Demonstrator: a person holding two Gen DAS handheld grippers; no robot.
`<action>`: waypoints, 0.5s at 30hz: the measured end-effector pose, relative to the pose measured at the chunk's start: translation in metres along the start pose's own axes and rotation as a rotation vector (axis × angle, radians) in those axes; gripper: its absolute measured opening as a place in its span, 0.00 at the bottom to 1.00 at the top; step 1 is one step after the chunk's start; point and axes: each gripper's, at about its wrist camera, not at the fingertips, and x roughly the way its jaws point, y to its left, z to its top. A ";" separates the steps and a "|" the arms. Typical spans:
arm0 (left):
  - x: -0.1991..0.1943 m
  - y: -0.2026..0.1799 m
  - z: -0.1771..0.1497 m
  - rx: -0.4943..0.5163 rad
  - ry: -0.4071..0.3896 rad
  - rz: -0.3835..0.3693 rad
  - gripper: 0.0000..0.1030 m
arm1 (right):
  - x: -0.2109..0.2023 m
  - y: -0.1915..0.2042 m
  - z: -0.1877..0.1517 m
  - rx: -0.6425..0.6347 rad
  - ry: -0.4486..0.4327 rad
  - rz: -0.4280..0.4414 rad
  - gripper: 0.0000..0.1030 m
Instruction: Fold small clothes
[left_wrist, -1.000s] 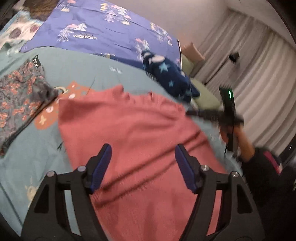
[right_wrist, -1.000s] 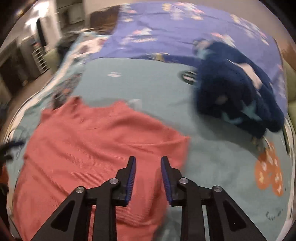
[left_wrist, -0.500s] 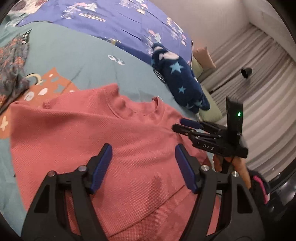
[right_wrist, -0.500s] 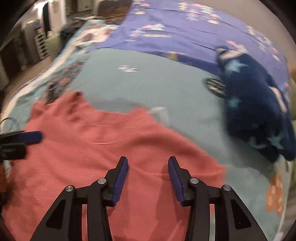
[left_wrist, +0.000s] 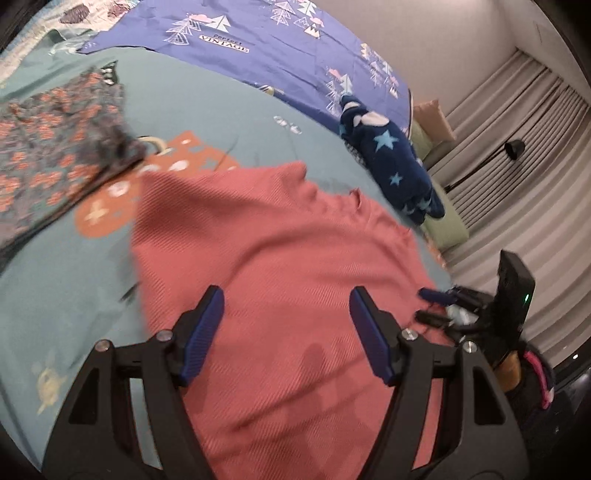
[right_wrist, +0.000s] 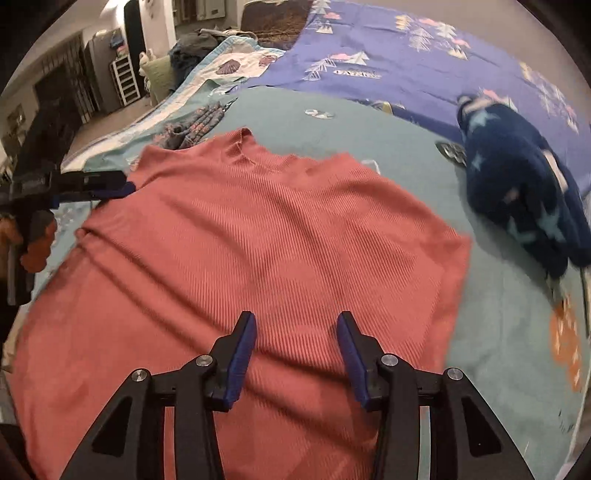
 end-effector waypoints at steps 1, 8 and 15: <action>-0.007 0.001 -0.005 0.007 0.006 0.023 0.69 | -0.003 -0.002 -0.006 -0.005 0.013 -0.012 0.46; -0.078 -0.006 -0.063 0.003 0.017 0.010 0.69 | -0.085 -0.026 -0.078 0.187 -0.014 0.100 0.71; -0.119 -0.026 -0.130 -0.015 0.099 -0.082 0.69 | -0.146 -0.024 -0.195 0.411 -0.039 0.391 0.74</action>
